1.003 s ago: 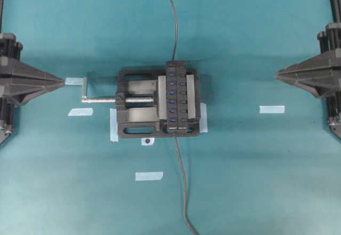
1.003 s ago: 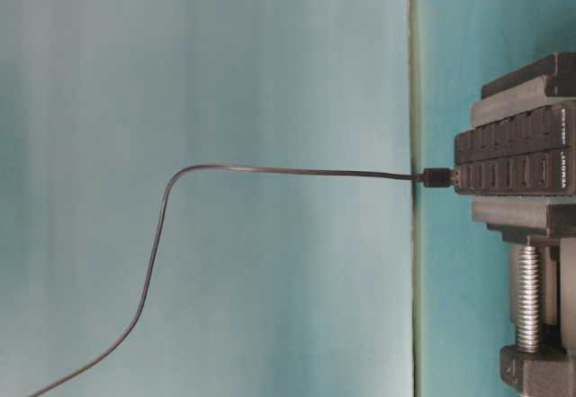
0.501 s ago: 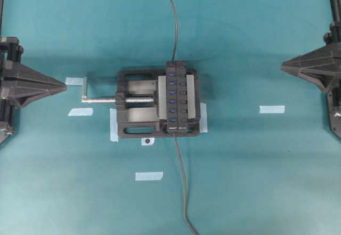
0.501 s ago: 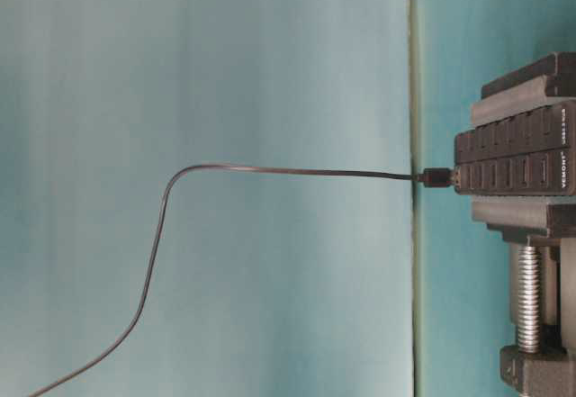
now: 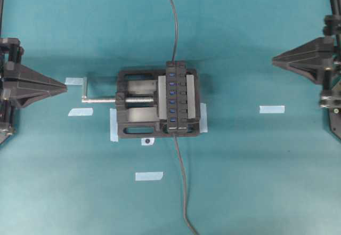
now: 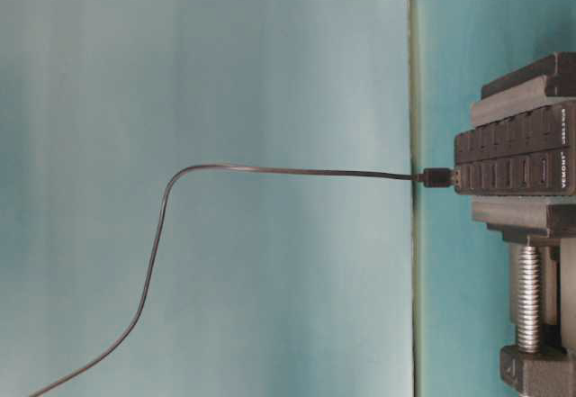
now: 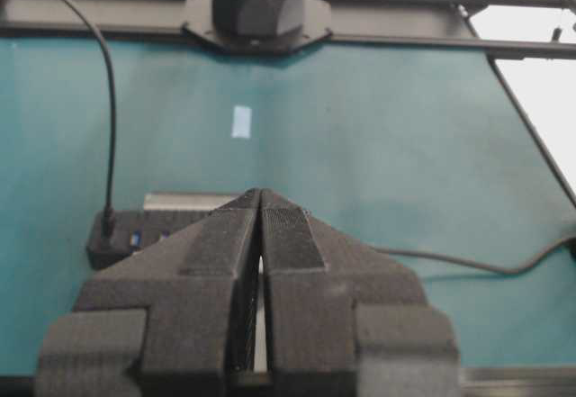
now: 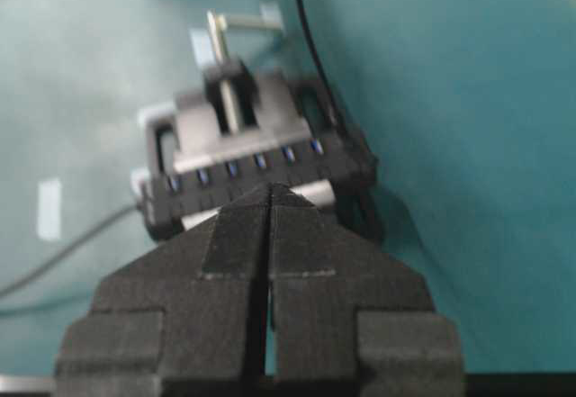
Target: Insert the USB into the center port of the fixed hub
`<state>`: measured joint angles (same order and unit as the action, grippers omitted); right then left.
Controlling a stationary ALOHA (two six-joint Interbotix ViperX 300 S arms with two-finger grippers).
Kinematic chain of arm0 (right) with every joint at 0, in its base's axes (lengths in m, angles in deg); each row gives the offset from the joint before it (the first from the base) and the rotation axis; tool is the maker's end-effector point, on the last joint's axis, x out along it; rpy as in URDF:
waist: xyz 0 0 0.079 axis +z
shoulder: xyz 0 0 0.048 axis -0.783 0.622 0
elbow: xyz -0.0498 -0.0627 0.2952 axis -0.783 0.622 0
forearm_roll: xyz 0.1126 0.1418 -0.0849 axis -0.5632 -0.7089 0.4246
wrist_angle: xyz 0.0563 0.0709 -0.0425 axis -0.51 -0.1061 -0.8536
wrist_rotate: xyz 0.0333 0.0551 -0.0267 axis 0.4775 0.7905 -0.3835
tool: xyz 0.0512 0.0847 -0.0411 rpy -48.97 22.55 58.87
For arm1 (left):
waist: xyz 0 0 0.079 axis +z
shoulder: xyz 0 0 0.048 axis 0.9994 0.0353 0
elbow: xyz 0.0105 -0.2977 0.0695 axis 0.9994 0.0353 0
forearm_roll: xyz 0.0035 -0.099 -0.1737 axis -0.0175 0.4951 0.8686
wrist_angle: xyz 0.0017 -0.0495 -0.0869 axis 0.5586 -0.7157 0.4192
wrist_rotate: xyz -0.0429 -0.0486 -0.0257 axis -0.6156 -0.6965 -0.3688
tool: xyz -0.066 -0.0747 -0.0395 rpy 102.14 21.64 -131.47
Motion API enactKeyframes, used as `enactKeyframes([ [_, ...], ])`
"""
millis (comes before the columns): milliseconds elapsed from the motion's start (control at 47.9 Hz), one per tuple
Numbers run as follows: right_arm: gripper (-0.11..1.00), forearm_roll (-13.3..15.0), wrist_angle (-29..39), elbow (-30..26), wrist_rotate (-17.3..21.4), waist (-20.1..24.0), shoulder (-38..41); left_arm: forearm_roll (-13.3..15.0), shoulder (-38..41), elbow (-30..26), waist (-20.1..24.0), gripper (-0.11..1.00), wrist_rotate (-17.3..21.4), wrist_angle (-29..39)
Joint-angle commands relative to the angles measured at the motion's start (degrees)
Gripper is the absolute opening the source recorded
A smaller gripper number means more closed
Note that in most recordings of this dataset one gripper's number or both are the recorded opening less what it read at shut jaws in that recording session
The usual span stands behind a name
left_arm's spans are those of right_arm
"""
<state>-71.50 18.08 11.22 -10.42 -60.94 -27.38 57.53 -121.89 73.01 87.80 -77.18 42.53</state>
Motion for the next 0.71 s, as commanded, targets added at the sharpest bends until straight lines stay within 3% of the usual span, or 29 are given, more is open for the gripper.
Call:
enactKeyframes([
  [0,-0.02,1.05,1.49,-2.81,0.26,-0.62,3.08,-0.09,0.62,-1.85,-0.09,0.0,0.09,0.18],
  [376,-0.02,2.37,1.32,-6.68,-2.02,-2.72,13.1,-0.09,0.88,-2.02,0.0,0.0,0.0,1.05],
  [689,-0.02,2.37,-1.41,-12.66,-3.96,-2.81,26.28,-0.09,0.88,-2.2,0.26,0.0,0.0,1.85],
])
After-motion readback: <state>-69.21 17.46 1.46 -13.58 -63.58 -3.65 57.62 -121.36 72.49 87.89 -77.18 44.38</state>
